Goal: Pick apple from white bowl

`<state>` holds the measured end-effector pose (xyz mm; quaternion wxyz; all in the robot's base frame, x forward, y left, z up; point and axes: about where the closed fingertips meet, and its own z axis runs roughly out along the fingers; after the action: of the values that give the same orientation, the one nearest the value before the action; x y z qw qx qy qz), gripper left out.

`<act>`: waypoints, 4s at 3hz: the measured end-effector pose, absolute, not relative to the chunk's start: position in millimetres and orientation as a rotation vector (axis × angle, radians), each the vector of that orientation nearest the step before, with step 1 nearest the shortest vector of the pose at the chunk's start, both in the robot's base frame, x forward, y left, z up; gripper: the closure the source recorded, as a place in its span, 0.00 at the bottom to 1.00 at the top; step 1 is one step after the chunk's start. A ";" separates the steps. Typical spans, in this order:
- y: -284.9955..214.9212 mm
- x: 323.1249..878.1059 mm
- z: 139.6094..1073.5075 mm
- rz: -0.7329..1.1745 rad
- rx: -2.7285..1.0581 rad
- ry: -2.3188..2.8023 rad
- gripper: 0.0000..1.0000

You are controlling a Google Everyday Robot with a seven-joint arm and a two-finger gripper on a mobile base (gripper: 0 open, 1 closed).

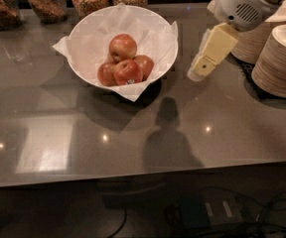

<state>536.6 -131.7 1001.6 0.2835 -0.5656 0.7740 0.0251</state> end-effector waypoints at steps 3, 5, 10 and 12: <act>-31.4 630.4 996.6 0.293 -1.450 2.081 0.00; -25.0 632.9 991.8 0.298 -1.432 2.058 0.00; 27.6 654.7 941.3 0.464 -1.298 1.987 0.23; 37.1 664.2 927.6 0.490 -1.285 2.001 0.27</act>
Offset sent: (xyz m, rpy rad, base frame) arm 0.1063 0.1028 -0.0042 0.1433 0.1104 -0.0352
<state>664.2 37.1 927.6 0.3494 -0.4960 0.7721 0.1891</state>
